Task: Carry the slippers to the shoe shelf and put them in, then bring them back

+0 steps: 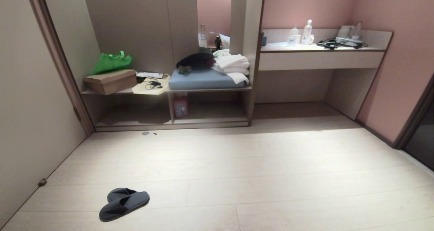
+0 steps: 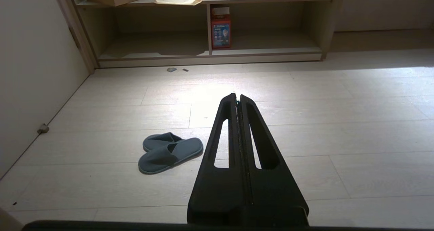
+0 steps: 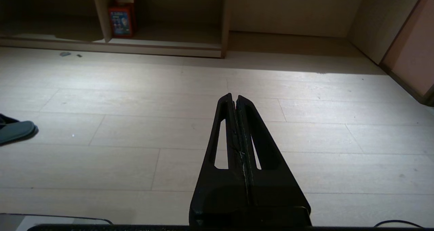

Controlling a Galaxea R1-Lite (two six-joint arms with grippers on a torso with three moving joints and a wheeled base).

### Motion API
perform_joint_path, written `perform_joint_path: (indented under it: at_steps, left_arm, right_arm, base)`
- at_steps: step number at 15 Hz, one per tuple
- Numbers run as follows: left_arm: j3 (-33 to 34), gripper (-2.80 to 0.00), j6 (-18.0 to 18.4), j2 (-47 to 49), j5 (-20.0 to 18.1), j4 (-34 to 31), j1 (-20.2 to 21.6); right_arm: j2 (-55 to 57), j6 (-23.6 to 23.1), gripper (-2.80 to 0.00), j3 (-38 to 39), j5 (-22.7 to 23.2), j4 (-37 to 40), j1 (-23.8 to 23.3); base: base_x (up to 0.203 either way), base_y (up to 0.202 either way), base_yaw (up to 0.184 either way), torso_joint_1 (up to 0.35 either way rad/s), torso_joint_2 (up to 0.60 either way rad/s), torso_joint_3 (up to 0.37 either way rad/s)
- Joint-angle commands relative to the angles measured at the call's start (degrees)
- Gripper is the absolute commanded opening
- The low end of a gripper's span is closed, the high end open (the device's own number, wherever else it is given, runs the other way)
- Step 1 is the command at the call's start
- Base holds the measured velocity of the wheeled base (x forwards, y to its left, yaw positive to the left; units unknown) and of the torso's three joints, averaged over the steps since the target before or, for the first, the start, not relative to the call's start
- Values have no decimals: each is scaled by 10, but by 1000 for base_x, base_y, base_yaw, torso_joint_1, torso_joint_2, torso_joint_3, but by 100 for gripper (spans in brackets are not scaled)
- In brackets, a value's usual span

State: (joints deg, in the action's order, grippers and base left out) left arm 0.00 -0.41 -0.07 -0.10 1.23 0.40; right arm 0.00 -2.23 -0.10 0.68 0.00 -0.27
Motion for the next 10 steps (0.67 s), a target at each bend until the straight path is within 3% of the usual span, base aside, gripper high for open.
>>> perform_joint_path:
  at_steps: [1, 10]
  left_arm:
    - [4, -280, 0, 1, 0, 0, 0]
    - [4, -280, 0, 1, 0, 1, 0]
  right_arm:
    - [1, -1, -280, 0, 0, 0, 0]
    - [1, -1, -280, 0, 0, 2, 0]
  base:
    - [0, 0, 0, 0, 0, 0]
    - [0, 0, 0, 0, 0, 0]
